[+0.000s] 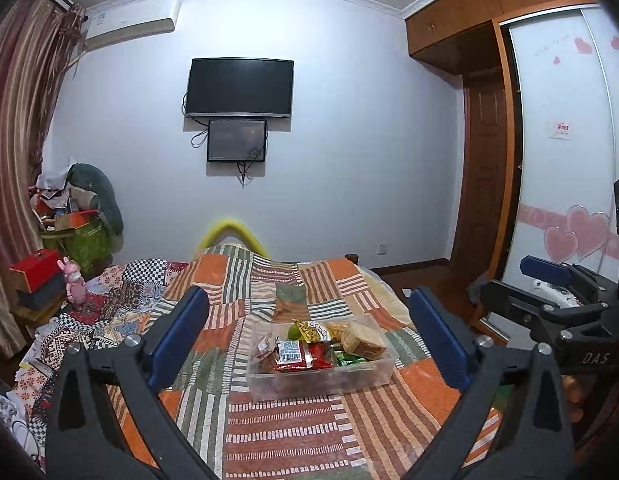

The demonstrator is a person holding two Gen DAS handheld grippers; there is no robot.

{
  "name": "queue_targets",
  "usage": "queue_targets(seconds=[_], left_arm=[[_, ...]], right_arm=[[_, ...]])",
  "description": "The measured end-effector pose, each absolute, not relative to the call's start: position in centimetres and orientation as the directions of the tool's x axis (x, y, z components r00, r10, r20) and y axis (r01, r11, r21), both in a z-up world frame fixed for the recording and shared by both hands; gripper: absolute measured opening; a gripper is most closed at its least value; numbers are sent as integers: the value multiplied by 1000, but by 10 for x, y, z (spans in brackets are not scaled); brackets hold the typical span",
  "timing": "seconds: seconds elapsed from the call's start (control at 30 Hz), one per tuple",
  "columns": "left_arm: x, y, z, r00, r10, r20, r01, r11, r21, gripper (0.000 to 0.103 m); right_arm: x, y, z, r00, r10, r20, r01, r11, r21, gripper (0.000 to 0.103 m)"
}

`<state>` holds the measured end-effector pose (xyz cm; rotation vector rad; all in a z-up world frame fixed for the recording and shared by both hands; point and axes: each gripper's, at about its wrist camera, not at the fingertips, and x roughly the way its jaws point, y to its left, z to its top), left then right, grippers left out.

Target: Organize snacks

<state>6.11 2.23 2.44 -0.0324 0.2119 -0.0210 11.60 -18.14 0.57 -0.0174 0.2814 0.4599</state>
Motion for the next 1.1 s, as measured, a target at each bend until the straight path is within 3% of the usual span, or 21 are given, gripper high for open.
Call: queue_targets(seconds=[1.1], left_arm=[[69,22,14,969,-35,-243,27,999,-34,103]], right_arm=[[104,-195,3,869,423,-257,-415,906,87,103]])
